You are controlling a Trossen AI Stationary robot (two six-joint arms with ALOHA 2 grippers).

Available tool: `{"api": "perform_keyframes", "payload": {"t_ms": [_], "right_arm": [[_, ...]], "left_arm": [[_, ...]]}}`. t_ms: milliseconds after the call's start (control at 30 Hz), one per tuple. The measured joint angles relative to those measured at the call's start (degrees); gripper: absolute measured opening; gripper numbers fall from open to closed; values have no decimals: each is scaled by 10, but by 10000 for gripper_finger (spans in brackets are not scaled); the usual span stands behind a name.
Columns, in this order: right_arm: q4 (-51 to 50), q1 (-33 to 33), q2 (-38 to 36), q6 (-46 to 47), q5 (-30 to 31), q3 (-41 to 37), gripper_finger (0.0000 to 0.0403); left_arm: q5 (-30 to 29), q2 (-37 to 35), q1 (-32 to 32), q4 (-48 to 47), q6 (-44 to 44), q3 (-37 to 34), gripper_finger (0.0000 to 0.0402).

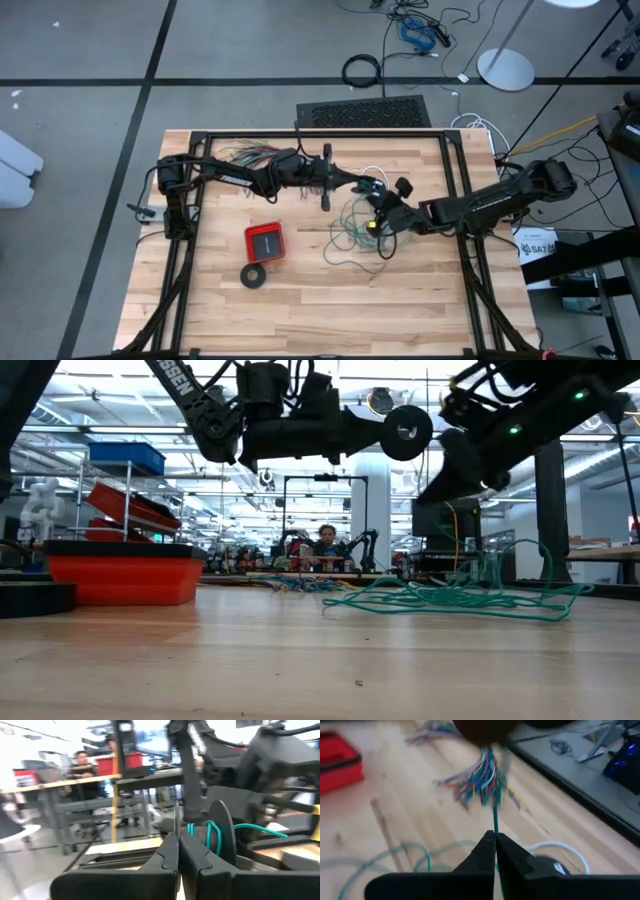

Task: Coil cords
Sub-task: Coil the green wire onto the spool

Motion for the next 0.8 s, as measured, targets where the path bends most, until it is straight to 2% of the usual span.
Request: {"api": "perform_keyframes", "payload": {"t_ms": [200,533,800], "right_arm": [[79,-8,40,27,35,0,0],[154,-44,52,46,18,0,0],[192,-51,52,45,-5,0,0]], "left_arm": [[-85,0,-12,27,23,0,0],[-205,11,-66,33,167,0,0],[-246,26,-77,31,243,0,0]]}}
